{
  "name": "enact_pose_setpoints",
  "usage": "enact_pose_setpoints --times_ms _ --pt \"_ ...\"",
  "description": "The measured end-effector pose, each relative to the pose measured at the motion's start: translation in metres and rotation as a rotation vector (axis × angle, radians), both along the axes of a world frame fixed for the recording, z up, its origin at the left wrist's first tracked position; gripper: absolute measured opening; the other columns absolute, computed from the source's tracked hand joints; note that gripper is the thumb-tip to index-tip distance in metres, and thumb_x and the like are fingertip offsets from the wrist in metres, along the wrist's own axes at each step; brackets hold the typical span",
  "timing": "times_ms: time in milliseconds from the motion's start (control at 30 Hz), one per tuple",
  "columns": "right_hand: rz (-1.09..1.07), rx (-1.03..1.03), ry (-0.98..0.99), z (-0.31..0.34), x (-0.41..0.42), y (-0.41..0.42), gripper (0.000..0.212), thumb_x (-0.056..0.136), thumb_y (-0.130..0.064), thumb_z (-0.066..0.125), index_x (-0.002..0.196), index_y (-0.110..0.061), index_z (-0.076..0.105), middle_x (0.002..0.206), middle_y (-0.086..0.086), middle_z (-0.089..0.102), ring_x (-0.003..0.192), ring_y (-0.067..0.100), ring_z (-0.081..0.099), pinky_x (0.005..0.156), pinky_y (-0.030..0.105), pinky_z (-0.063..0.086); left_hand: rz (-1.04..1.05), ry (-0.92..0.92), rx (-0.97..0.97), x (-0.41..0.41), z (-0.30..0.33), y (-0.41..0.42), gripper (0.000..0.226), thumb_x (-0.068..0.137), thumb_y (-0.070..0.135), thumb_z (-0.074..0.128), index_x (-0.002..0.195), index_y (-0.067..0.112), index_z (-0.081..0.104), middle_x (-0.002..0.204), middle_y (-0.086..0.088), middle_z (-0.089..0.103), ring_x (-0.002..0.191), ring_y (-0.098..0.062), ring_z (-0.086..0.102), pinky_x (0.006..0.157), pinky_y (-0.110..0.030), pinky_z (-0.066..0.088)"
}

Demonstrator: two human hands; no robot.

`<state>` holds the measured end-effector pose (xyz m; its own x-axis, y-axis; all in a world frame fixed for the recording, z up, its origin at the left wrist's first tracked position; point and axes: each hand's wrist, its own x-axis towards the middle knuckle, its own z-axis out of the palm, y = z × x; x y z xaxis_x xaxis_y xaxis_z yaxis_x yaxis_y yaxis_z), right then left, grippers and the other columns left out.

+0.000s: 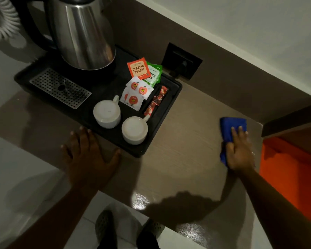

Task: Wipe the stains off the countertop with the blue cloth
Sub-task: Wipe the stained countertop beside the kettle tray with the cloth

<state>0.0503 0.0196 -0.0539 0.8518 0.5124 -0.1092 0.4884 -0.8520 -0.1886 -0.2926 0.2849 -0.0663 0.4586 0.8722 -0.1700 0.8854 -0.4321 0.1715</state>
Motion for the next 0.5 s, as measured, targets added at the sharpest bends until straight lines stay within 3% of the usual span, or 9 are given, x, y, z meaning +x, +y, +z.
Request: enact_pose_setpoints --times_ms 133,200,267,367,500 --pt "-0.587 -0.029 0.038 -0.003 0.022 0.094 0.061 0.095 -0.041 0.028 0.149 -0.016 0.017 0.160 0.013 0.008 0.145 0.037 0.005 0.116 0.052 0.008 -0.007 0.023 0.006 0.000 -0.002 0.000 0.110 0.077 0.079 0.027 0.155 0.003 0.017 0.164 -0.020 0.014 0.151 -0.039 0.009 0.118 -0.063 0.007" --pt "-0.679 0.003 0.112 -0.002 0.022 0.137 0.062 0.095 -0.042 0.028 0.150 -0.016 0.013 0.161 0.010 0.003 0.146 0.035 0.000 0.116 0.053 0.003 -0.004 0.024 0.009 0.000 -0.004 0.001 0.111 0.076 0.080 0.026 0.155 0.003 0.014 0.165 -0.019 0.012 0.152 -0.038 0.007 0.119 -0.061 0.005" --pt "-0.545 0.010 0.091 -0.004 0.013 0.169 0.063 0.095 -0.041 0.027 0.150 -0.015 0.011 0.161 0.010 0.002 0.146 0.035 -0.002 0.116 0.053 0.002 0.004 0.021 0.010 0.000 -0.004 0.001 0.112 0.075 0.079 0.029 0.155 0.003 0.013 0.165 -0.019 0.012 0.152 -0.037 0.006 0.120 -0.060 0.004" --pt "-0.098 0.001 0.016 -0.008 -0.013 0.185 0.062 0.095 -0.040 0.029 0.150 -0.017 0.012 0.160 0.009 0.006 0.146 0.034 0.003 0.116 0.053 0.005 0.012 0.010 0.023 0.002 -0.002 -0.002 0.111 0.074 0.076 0.032 0.154 0.001 0.018 0.163 -0.021 0.015 0.151 -0.039 0.009 0.119 -0.061 0.006" --pt "0.435 -0.040 0.047 -0.002 -0.015 0.123 0.063 0.088 -0.039 0.034 0.148 -0.022 0.022 0.159 0.008 0.018 0.145 0.032 0.013 0.116 0.050 0.013 0.013 0.024 0.035 0.002 -0.002 -0.001 0.113 0.072 0.080 0.025 0.153 0.001 0.020 0.163 -0.021 0.017 0.151 -0.040 0.011 0.119 -0.062 0.008"
